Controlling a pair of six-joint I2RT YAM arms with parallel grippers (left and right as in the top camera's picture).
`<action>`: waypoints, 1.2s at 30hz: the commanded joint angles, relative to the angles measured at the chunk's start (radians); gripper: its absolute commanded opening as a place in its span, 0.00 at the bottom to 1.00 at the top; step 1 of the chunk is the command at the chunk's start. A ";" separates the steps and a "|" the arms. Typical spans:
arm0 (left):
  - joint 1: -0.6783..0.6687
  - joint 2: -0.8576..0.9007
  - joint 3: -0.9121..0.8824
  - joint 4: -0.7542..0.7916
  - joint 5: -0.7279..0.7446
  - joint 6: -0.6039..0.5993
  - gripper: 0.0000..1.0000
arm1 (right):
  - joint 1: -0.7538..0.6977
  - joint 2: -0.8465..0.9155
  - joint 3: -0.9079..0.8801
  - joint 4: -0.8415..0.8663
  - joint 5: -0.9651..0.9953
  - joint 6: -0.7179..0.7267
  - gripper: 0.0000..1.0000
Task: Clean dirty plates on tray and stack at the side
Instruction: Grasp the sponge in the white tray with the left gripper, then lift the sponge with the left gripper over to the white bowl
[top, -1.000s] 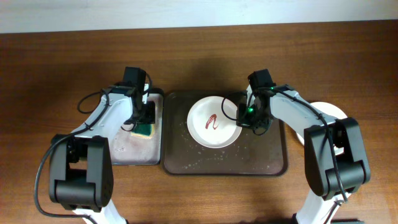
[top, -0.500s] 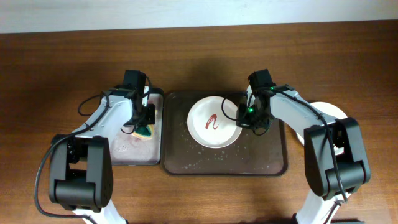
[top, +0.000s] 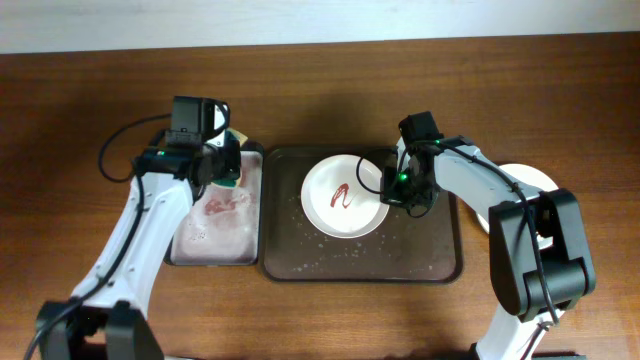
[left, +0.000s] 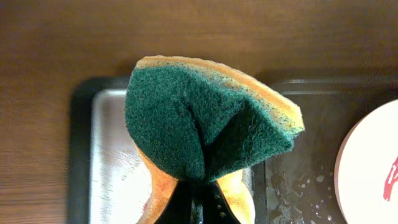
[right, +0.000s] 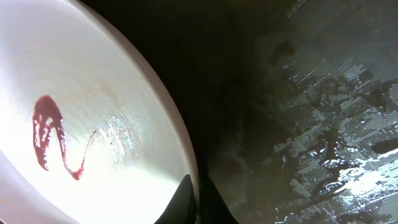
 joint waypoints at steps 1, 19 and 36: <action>0.006 -0.089 0.019 0.017 -0.076 0.039 0.00 | 0.006 0.007 -0.010 -0.009 0.027 0.008 0.04; 0.006 -0.137 0.019 0.067 -0.220 0.061 0.00 | 0.006 0.007 -0.010 -0.008 0.027 0.008 0.04; 0.006 -0.157 0.019 0.088 -0.246 0.060 0.00 | 0.006 0.007 -0.010 -0.008 0.028 0.008 0.04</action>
